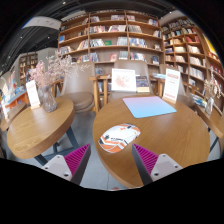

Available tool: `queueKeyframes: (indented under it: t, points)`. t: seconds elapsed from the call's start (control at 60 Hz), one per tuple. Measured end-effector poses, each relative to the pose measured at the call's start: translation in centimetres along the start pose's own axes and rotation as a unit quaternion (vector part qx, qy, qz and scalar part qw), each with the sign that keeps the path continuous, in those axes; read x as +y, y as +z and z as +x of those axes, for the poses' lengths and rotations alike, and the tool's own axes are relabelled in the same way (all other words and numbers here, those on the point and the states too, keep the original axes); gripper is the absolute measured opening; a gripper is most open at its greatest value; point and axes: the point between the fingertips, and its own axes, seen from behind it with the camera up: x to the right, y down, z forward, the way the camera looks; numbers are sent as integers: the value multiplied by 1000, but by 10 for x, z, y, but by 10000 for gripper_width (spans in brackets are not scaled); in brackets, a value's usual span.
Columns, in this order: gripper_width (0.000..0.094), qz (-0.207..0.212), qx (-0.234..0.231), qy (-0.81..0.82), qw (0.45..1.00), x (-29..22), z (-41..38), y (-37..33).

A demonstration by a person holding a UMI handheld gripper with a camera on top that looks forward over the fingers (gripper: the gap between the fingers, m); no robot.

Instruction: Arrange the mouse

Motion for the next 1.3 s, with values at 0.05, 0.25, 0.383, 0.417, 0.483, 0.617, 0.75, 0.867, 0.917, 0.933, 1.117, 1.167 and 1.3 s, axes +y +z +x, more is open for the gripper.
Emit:
queueKeyframes:
  t: [0.05, 0.25, 0.383, 0.417, 0.483, 0.617, 0.75, 0.867, 0.917, 0.933, 1.117, 1.167, 1.3]
  points:
    - [851, -5, -1, 1, 1000, 0, -1, 7]
    - [856, -21, 8, 1, 1000, -3, 0, 35]
    - [860, -28, 11, 0, 1000, -9, 1, 52]
    - [861, -30, 11, 3, 999, -11, 1, 56]
    - [860, -33, 9, 5, 999, -15, 1, 65]
    - [858, -43, 5, 9, 999, -24, -1, 81]
    - [855, -51, 4, 8, 999, -31, -4, 95]
    - [851, -53, 4, 7, 999, -35, -6, 104]
    - [841, -54, 6, 4, 999, -37, -6, 107]
    - [836, -54, 7, 3, 998, -37, -5, 107]
    - [632, -51, 24, -3, 998, -38, 5, 112]
    - [510, -49, 23, 5, 999, -40, 5, 114]
    - [446, -66, 27, 8, 997, -39, 9, 112]
